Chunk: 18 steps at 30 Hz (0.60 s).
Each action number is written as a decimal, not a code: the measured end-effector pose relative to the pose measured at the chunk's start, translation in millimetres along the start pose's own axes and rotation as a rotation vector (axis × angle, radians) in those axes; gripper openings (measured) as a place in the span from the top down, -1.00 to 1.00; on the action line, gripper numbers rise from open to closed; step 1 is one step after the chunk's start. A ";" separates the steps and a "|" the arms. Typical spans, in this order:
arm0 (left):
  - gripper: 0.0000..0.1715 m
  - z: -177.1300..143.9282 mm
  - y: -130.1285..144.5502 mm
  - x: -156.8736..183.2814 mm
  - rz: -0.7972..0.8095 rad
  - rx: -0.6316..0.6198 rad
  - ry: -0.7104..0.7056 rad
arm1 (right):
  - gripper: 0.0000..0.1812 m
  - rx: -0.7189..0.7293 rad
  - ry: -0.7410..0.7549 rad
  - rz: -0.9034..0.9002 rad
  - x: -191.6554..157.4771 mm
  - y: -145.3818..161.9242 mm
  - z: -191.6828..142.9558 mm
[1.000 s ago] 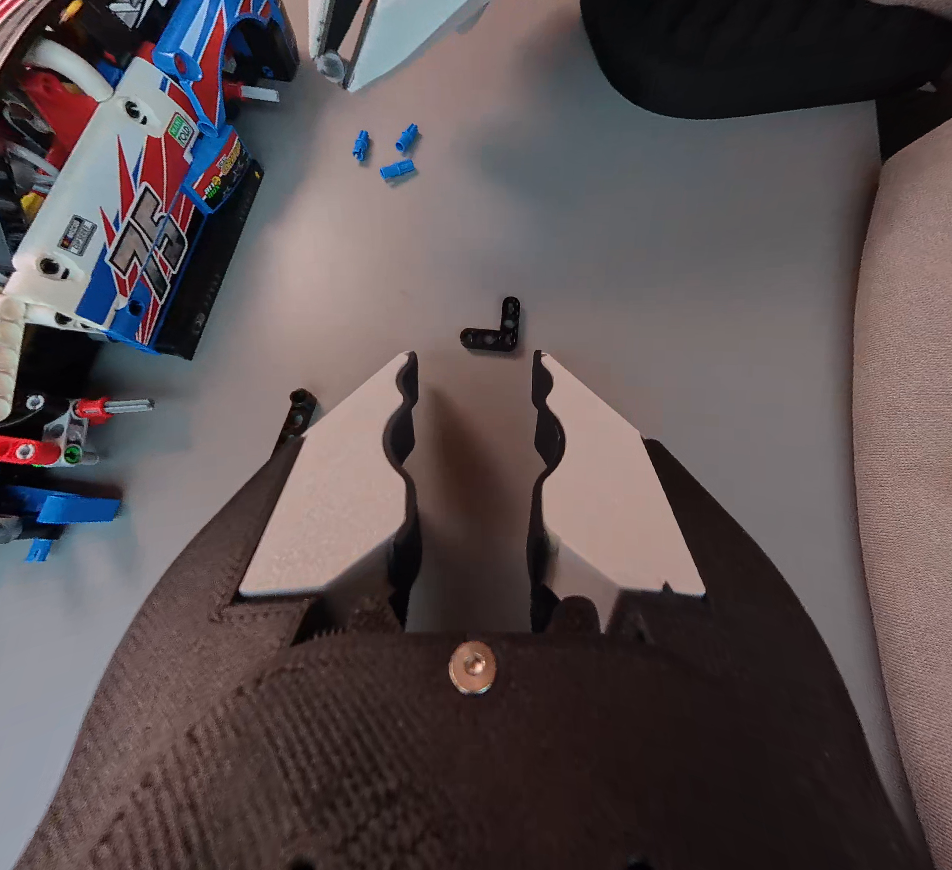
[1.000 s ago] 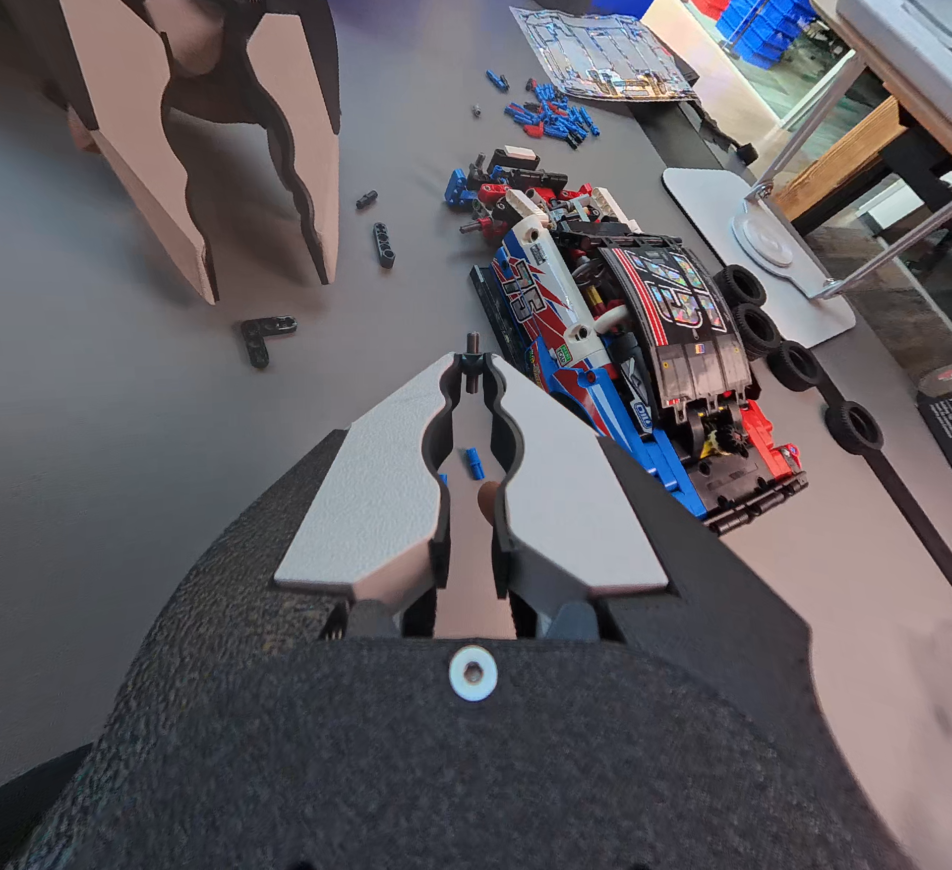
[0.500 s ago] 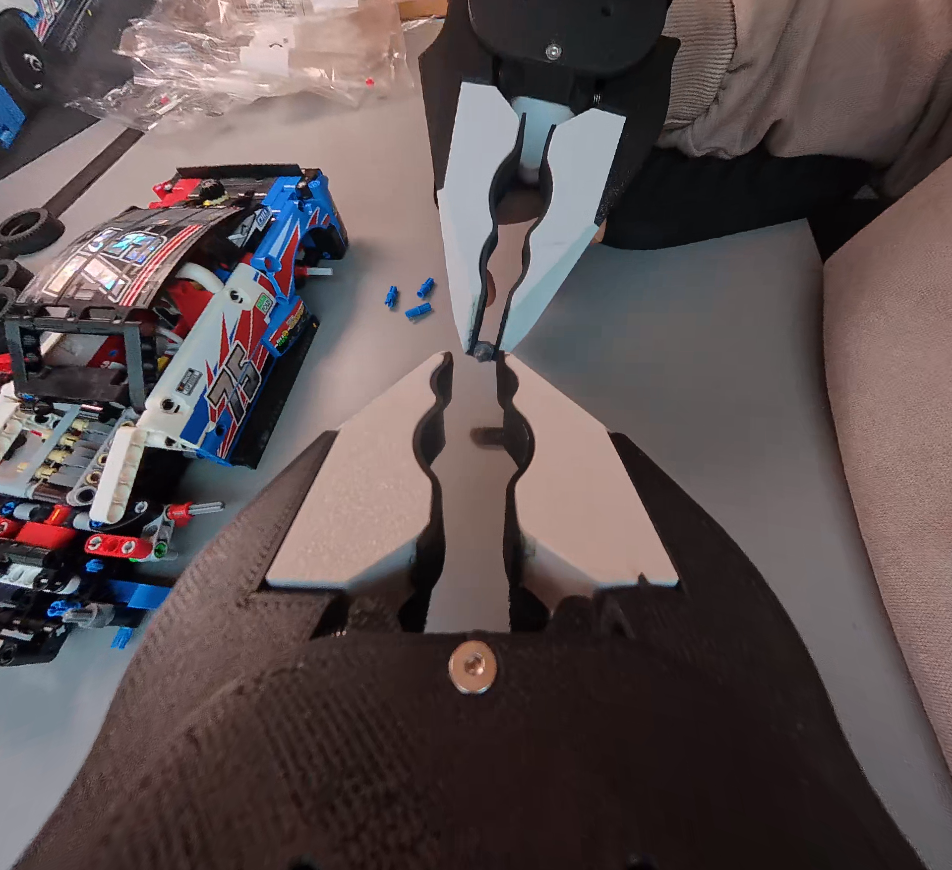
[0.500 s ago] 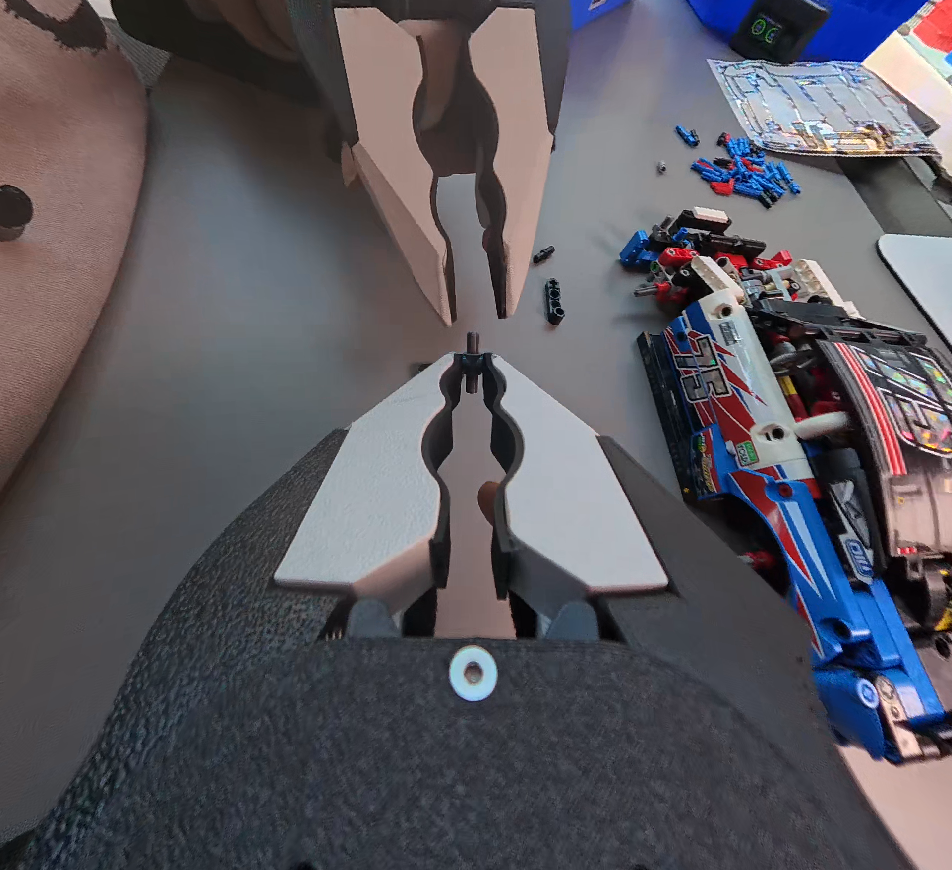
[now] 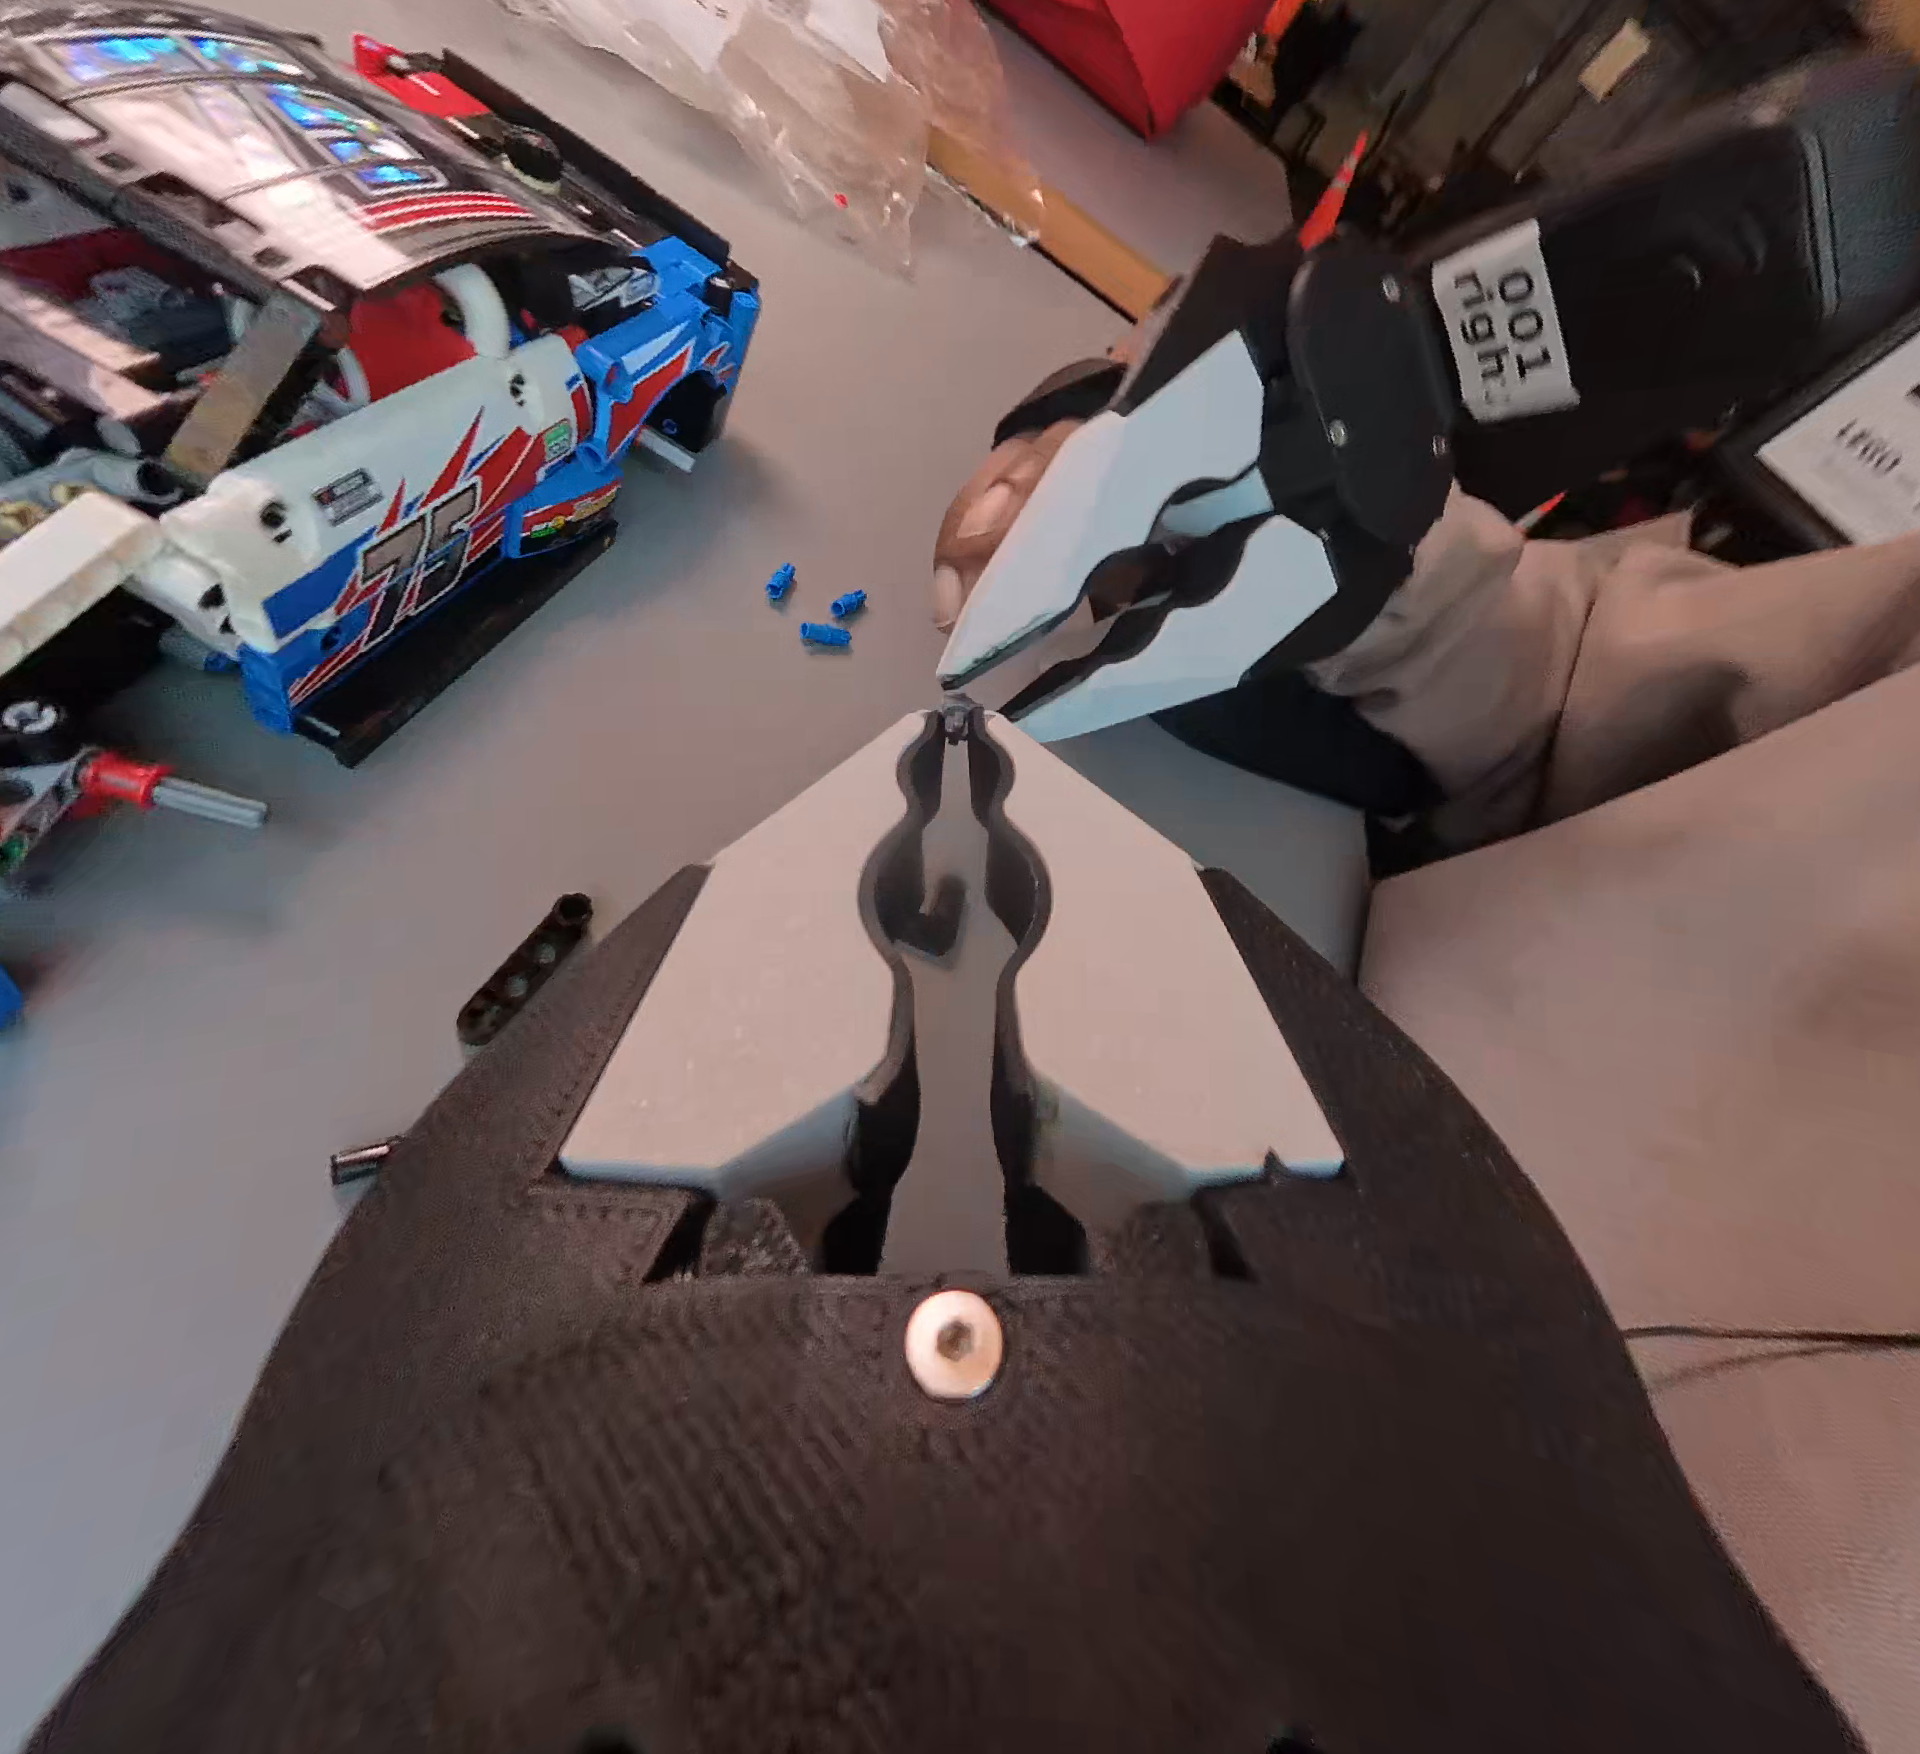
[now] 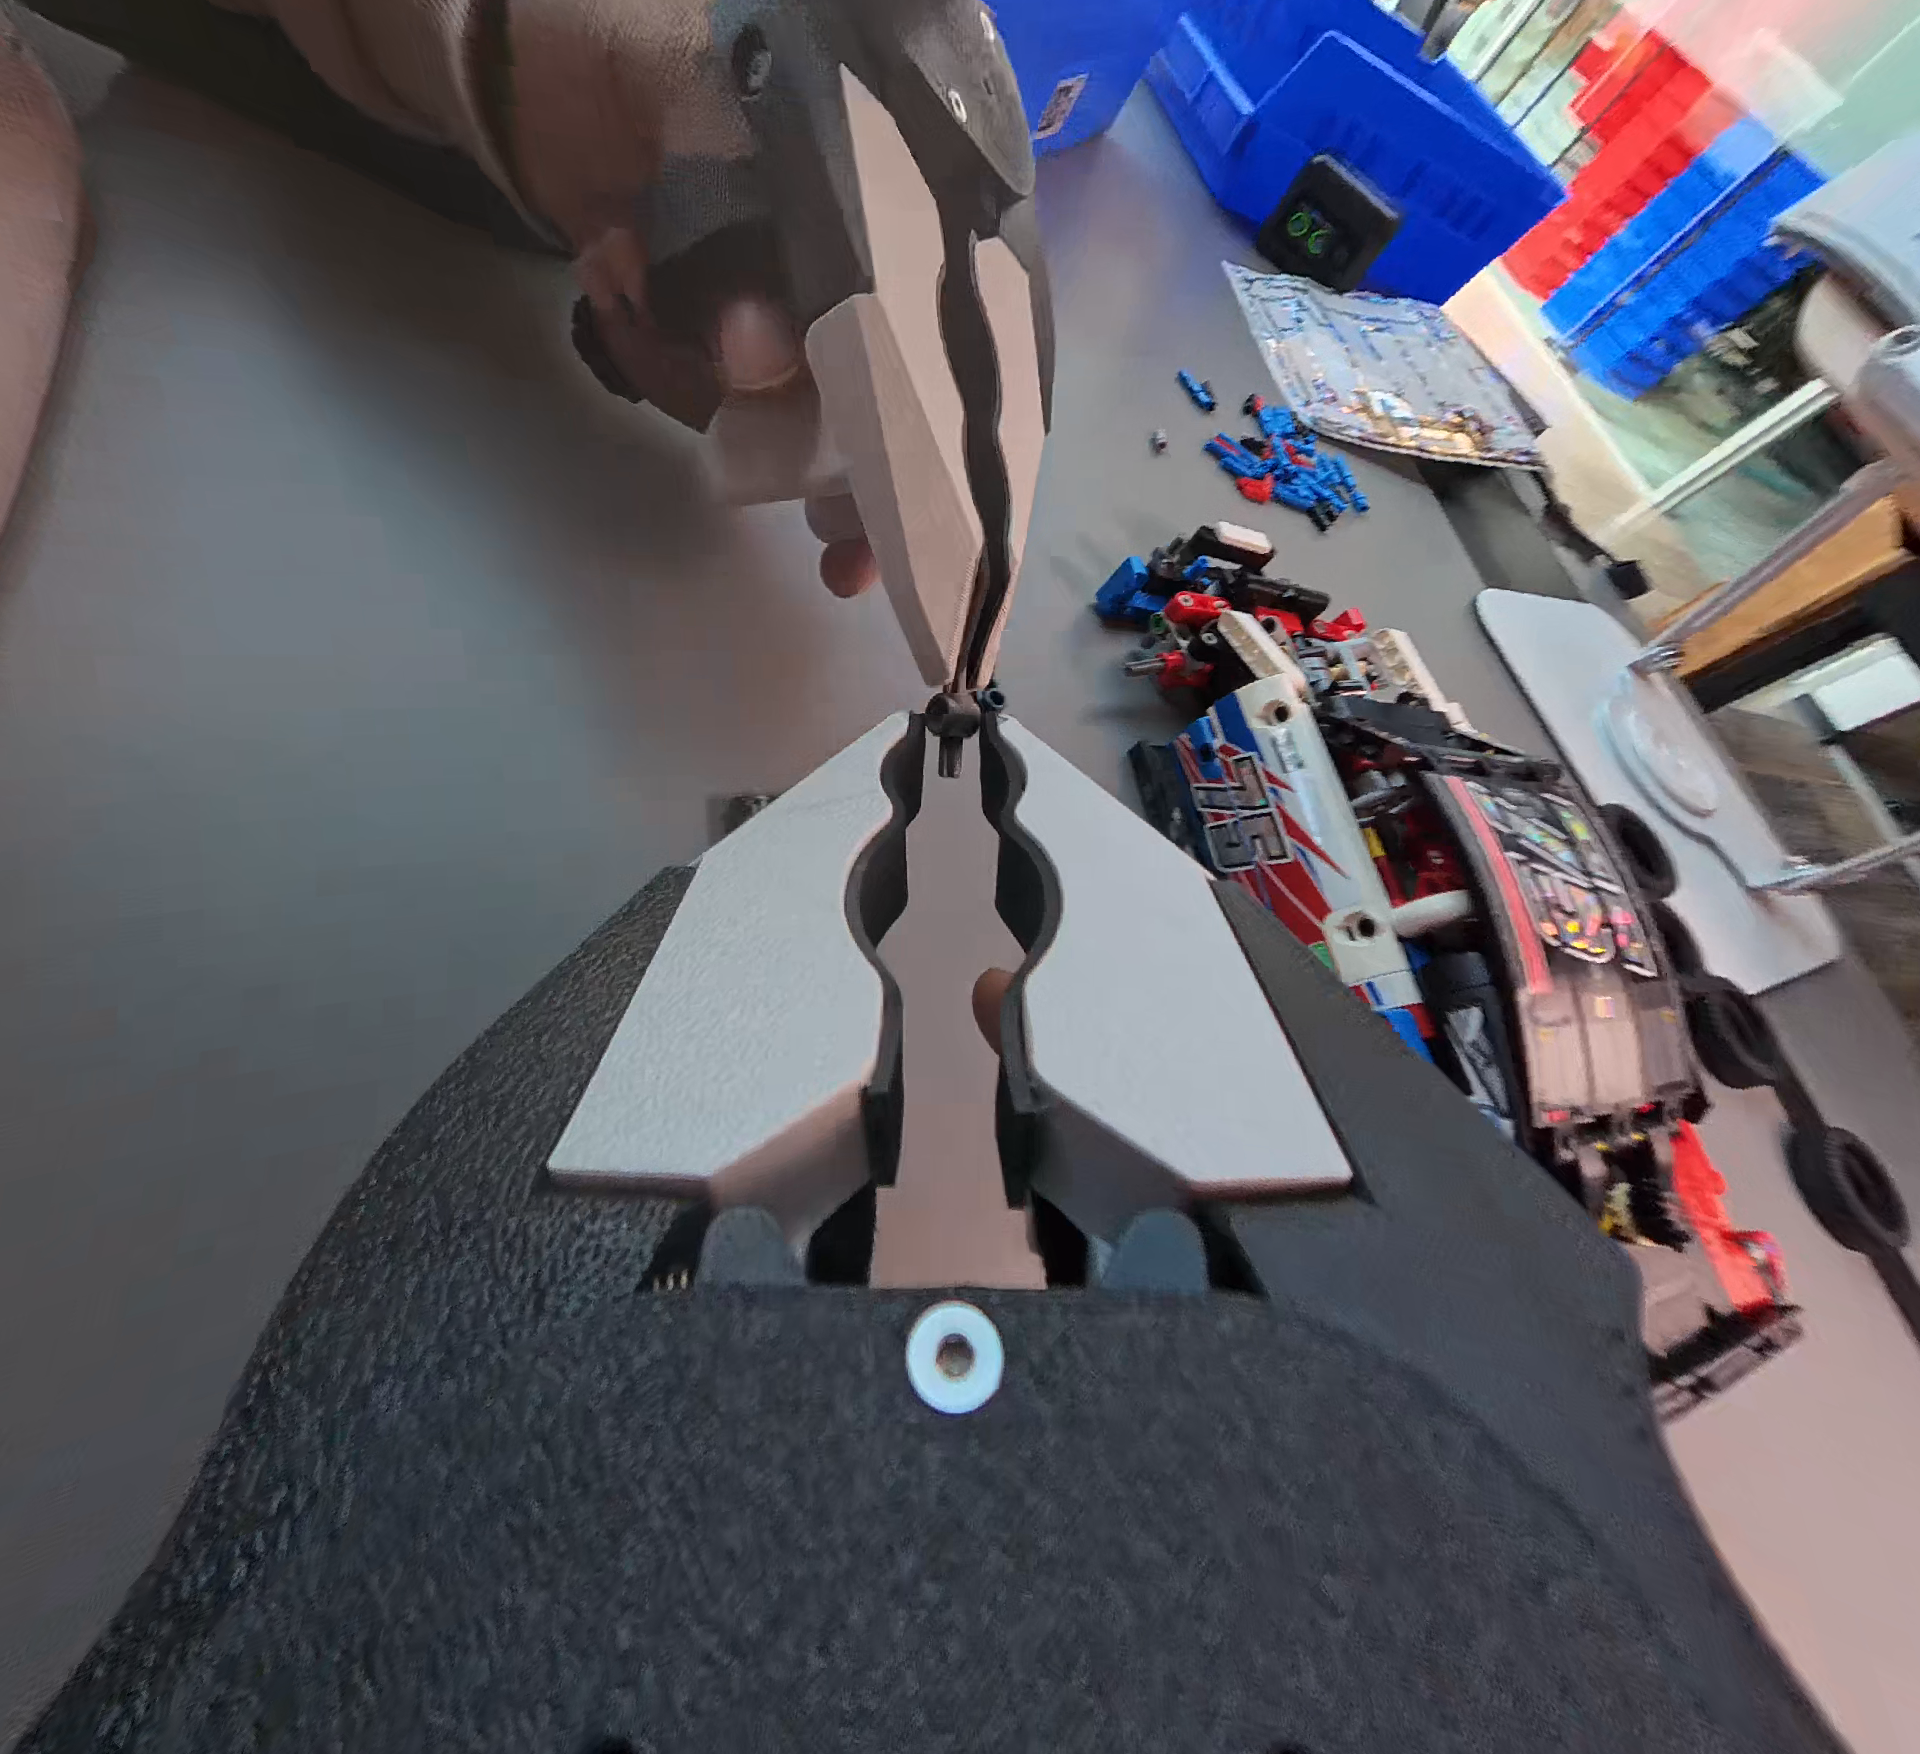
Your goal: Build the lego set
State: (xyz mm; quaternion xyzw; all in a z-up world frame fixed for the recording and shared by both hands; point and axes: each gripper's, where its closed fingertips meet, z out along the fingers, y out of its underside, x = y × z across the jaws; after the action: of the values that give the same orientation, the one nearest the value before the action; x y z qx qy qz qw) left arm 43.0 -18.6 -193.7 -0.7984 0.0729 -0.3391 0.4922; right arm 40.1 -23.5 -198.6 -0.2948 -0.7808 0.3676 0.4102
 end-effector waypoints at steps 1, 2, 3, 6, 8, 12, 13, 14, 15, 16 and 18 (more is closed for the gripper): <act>0.97 -1.7 -3.0 -2.7 -0.054 0.023 0.004 | 0.91 0.002 0.043 -0.044 3.8 -2.2 0.2; 0.97 -2.9 -5.5 -3.7 -0.101 0.041 0.015 | 0.92 0.000 0.076 -0.083 6.2 -4.2 0.9; 0.97 -3.8 -7.3 -4.3 -0.143 0.054 0.025 | 0.92 -0.011 0.104 -0.120 7.8 -4.8 2.1; 0.97 -4.3 -8.8 -5.2 -0.220 0.073 0.038 | 0.91 -0.048 0.178 -0.222 11.7 -4.9 6.1; 0.97 -5.0 -10.4 -6.3 -0.262 0.089 0.043 | 0.92 -0.060 0.203 -0.253 12.8 -5.7 8.3; 0.97 -6.0 -10.9 -8.9 -0.278 0.099 0.038 | 0.94 -0.080 0.236 -0.294 15.1 -5.1 10.6; 0.97 -6.5 -12.4 -8.1 -0.265 0.108 0.043 | 0.95 -0.074 0.237 -0.281 15.7 -5.8 10.5; 0.96 -6.8 -13.4 -6.2 -0.243 0.108 0.053 | 0.94 -0.057 0.228 -0.251 16.2 -7.2 9.6; 0.87 -6.9 -13.6 -2.7 -0.206 0.096 0.072 | 0.94 -0.038 0.206 -0.202 16.3 -8.1 8.1; 0.74 -6.8 -11.9 -1.3 -0.156 0.071 0.073 | 0.95 -0.025 0.191 -0.146 18.9 -7.4 5.5; 0.61 -5.8 1.0 -2.5 0.000 -0.030 0.032 | 0.95 0.002 0.193 -0.059 30.5 -4.4 -4.8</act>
State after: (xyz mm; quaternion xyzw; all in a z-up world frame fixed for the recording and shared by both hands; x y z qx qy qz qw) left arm 37.7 -22.3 -194.1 -0.8002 0.0859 -0.3504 0.4790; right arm 28.6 -1.1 -180.3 -0.3054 -0.7456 0.3262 0.4944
